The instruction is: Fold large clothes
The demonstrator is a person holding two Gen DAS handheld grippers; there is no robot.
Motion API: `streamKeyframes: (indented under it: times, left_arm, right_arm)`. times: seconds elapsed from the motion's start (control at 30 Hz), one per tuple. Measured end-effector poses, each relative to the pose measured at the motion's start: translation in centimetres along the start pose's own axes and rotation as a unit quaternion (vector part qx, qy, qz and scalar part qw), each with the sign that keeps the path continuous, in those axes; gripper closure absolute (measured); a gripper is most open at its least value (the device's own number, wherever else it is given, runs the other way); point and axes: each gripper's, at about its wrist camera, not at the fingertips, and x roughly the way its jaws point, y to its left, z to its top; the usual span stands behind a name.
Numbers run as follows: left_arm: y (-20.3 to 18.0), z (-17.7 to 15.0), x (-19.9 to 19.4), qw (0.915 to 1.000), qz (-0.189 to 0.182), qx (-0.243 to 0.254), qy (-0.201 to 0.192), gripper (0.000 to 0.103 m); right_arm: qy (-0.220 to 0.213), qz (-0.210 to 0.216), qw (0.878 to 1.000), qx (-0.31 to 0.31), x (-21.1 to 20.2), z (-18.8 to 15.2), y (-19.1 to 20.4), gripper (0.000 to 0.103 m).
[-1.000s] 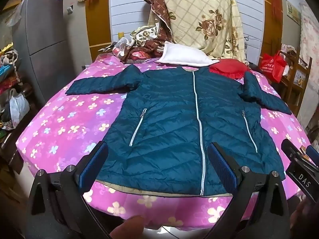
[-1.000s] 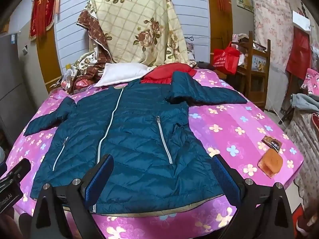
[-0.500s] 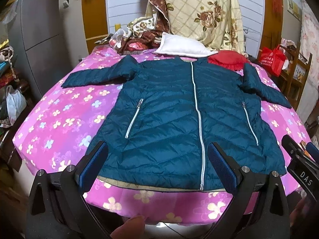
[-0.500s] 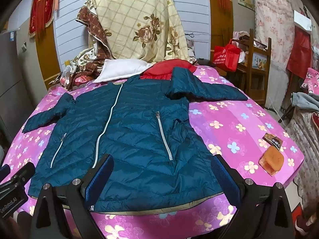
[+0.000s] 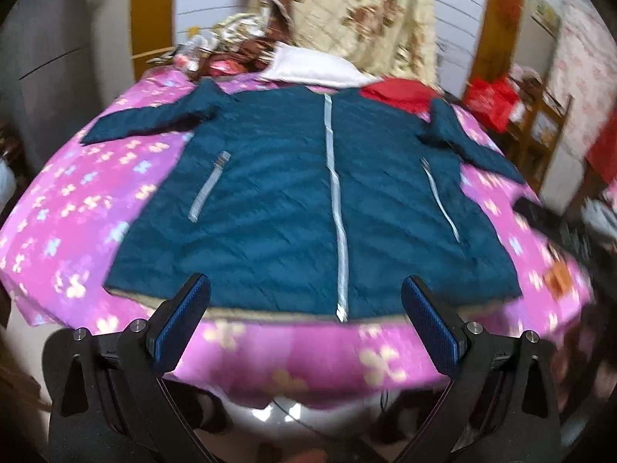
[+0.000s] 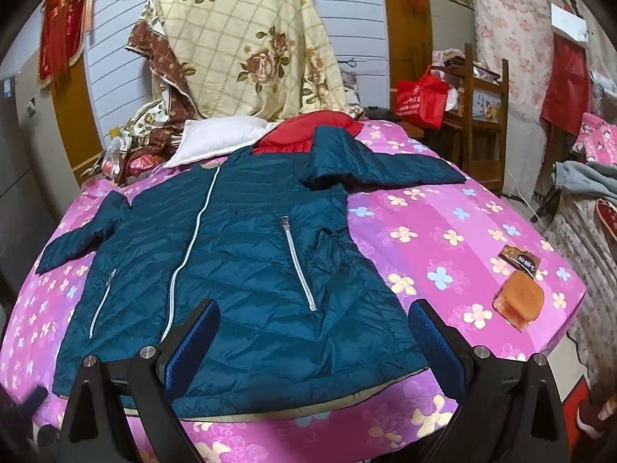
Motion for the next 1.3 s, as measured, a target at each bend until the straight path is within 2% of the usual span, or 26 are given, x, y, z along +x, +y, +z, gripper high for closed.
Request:
streamKeyframes:
  times: [0.1, 0.27, 0.43, 0.57, 0.7, 0.83, 0.93, 1.0, 1.07, 1.13, 1.2, 1.3]
  left_arm:
    - [-1.0, -0.4, -0.5, 0.9996, -0.007, 0.026, 0.001, 0.010]
    - [-0.5, -0.5, -2.3, 0.9991, -0.017, 0.017, -0.034, 0.010]
    - [-0.1, -0.2, -2.1, 0.9994, -0.019, 0.012, -0.028, 0.010]
    - [-0.3, 0.0, -2.4, 0.9990, -0.027, 0.017, -0.030, 0.010]
    - [0.3, 1.1, -3.5, 0.9987, -0.009, 0.026, -0.044, 0.010]
    - [3.1, 3.0, -6.5, 0.9923, 0.057, 0.004, -0.110, 0.010]
    - [5.7, 4.1, -8.3, 0.9813, 0.125, -0.012, -0.146, 0.009]
    - [8.1, 4.3, -8.3, 0.9757, 0.160, -0.033, -0.146, 0.009]
    - [10.5, 3.8, -7.3, 0.9740, 0.178, -0.060, -0.126, 0.009]
    - [12.6, 3.2, -5.8, 0.9736, 0.186, -0.083, -0.103, 0.009]
    - [14.8, 2.7, -3.6, 0.9735, 0.189, -0.106, -0.074, 0.009]
    - [16.9, 2.3, -0.6, 0.9751, 0.180, -0.120, -0.047, 0.009]
  right_arm:
    - [0.000, -0.008, 1.000, 0.005, 0.0, 0.0, -0.5, 0.006]
    - [-0.003, -0.013, 1.000, 0.016, 0.0, 0.1, -1.3, 0.006]
    - [-0.004, -0.014, 1.000, 0.018, 0.0, -0.1, -1.5, 0.006]
    - [-0.022, -0.017, 1.000, 0.012, -0.7, 0.0, -1.2, 0.006]
    - [-0.056, -0.003, 0.998, 0.017, -2.3, 0.4, -1.5, 0.006]
    - [-0.084, 0.010, 0.996, 0.001, -4.4, 1.5, -2.3, 0.006]
    - [-0.055, -0.007, 0.998, -0.027, -3.8, 2.0, -3.4, 0.006]
    - [-0.011, -0.018, 1.000, -0.017, -1.9, 1.4, -5.2, 0.007]
    - [0.027, -0.027, 0.999, 0.000, 0.1, 0.5, -7.1, 0.025]
    - [0.061, -0.037, 0.997, 0.007, 2.2, -0.4, -8.8, 0.033]
    - [0.090, -0.036, 0.995, 0.017, 4.2, -1.1, -10.1, 0.033]
    - [0.120, -0.012, 0.992, 0.023, 6.9, -1.7, -10.9, 0.033]
